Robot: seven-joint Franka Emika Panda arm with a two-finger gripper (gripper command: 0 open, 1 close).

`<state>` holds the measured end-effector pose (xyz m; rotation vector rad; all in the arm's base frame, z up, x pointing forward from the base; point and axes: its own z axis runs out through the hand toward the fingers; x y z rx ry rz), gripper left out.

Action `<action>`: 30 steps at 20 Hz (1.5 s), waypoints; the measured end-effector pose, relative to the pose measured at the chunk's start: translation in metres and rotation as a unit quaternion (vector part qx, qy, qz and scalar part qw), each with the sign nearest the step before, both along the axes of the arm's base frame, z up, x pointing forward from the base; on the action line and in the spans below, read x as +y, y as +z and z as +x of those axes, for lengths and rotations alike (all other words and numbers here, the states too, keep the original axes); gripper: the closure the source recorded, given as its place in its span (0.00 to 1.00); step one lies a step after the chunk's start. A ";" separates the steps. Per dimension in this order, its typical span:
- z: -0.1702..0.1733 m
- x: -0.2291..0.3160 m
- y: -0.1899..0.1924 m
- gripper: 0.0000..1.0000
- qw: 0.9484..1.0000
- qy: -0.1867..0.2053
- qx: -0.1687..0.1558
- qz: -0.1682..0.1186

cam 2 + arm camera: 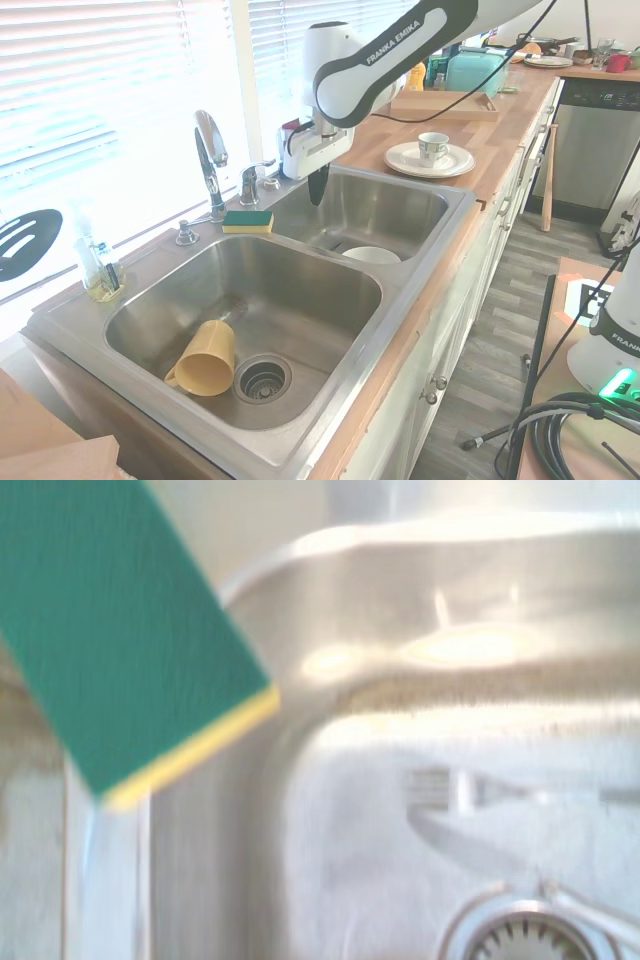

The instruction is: Turn on the faucet

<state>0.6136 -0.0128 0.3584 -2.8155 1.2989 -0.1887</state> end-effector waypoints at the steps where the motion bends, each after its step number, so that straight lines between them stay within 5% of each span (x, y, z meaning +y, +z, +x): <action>1: 0.006 0.000 -0.002 1.00 1.000 -0.001 -0.001 0.000; 13: 0.042 0.000 -0.008 1.00 1.000 0.005 -0.017 -0.001; 23: 0.055 0.006 0.004 1.00 0.995 0.021 -0.094 -0.016; 30: 0.060 0.008 0.011 1.00 0.985 0.030 -0.168 -0.030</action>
